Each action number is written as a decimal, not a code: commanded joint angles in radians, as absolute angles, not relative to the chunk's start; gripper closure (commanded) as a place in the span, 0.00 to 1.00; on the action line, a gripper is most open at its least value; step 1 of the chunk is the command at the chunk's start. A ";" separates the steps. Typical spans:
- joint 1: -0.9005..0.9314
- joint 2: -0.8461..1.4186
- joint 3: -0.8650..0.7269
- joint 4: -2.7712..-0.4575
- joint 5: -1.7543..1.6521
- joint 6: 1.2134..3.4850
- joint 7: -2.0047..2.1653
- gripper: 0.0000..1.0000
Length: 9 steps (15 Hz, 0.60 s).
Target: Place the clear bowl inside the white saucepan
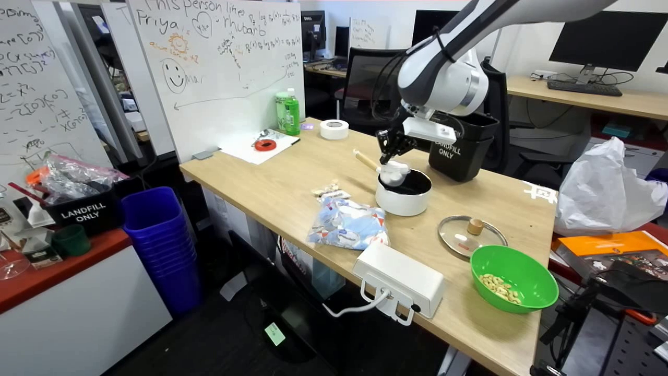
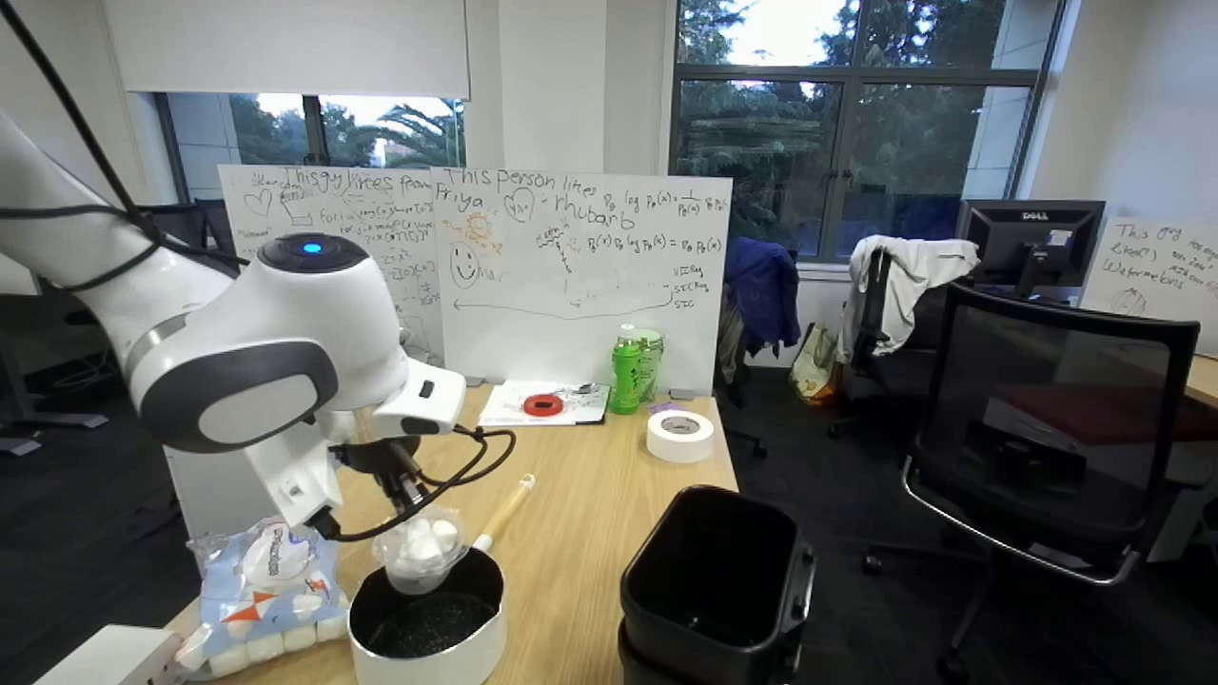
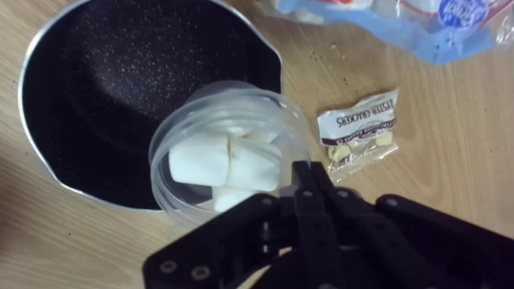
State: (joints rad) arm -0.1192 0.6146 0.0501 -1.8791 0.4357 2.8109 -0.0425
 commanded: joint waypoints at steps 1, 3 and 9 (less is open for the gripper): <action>-0.128 0.681 0.066 -1.834 0.426 2.965 0.033 1.00; -0.090 0.693 0.009 -1.845 0.384 3.032 0.107 1.00; 0.009 0.692 -0.165 -1.892 0.277 3.033 0.268 1.00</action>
